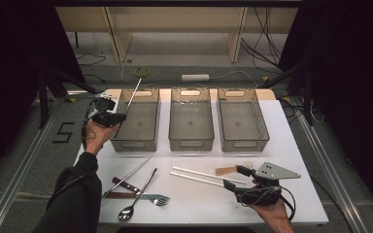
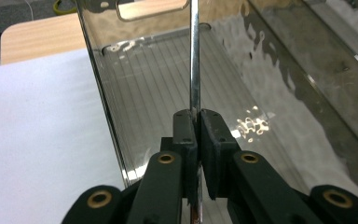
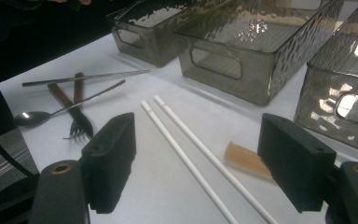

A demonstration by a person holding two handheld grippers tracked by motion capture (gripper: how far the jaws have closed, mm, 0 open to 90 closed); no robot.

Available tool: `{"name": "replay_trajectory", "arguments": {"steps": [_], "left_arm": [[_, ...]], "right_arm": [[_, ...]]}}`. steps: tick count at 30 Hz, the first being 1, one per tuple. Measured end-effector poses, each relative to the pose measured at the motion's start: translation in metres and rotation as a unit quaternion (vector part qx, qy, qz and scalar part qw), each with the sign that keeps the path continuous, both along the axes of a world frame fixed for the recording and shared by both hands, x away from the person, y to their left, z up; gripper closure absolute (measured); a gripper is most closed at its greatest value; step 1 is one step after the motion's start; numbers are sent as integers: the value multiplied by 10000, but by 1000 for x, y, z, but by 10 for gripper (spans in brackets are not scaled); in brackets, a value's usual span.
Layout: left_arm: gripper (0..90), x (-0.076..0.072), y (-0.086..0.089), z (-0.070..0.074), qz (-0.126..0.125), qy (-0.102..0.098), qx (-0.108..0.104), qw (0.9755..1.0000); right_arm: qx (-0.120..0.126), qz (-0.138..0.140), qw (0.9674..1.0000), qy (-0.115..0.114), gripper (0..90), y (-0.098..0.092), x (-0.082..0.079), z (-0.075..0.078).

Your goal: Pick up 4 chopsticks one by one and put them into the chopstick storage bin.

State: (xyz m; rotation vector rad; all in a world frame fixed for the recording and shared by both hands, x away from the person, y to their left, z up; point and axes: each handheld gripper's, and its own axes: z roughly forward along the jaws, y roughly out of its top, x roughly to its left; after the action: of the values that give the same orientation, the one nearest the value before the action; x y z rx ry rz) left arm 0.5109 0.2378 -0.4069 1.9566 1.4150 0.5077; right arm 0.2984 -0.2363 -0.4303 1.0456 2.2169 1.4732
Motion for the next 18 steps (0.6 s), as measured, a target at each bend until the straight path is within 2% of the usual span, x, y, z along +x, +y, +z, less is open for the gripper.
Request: {"name": "replay_trajectory", "arguments": {"steps": [18], "left_arm": [[841, 1, 2, -17, 110, 251, 82, 9996]], "right_arm": [[21, 9, 10000, 18, 290, 0, 0, 0]]}}
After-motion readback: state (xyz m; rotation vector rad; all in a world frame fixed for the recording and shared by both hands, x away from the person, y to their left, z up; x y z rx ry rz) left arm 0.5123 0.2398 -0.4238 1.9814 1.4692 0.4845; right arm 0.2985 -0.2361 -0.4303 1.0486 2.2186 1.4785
